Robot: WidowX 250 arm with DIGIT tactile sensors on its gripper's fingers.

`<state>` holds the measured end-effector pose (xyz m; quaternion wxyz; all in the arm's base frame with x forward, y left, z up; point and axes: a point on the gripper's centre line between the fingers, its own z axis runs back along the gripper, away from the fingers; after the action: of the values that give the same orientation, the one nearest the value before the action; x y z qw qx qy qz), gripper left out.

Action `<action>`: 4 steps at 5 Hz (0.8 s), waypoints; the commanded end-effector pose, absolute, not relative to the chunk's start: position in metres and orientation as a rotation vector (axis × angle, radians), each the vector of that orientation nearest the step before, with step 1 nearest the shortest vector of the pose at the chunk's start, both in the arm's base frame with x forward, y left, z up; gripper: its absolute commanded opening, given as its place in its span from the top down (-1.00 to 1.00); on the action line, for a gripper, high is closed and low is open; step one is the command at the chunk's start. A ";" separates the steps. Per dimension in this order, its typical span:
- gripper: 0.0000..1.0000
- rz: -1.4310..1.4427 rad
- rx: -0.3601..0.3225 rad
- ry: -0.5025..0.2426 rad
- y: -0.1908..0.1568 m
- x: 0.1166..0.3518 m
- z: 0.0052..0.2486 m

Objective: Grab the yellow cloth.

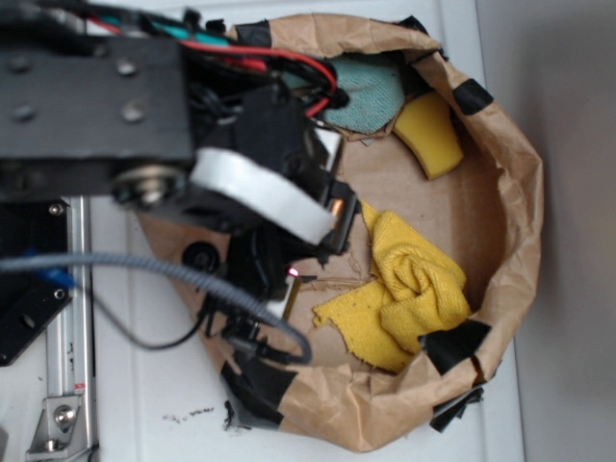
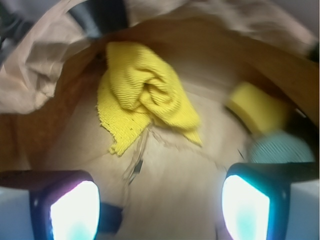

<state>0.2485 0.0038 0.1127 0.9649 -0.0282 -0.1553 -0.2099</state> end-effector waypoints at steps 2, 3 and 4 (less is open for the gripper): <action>-1.00 -0.611 -0.106 -0.291 -0.039 0.342 0.069; -1.00 -0.674 -0.106 -0.249 -0.071 0.350 0.044; -1.00 -0.751 -0.102 -0.221 -0.101 0.327 0.034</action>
<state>0.3348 -0.0716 0.0272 0.9336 -0.0467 -0.0989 -0.3412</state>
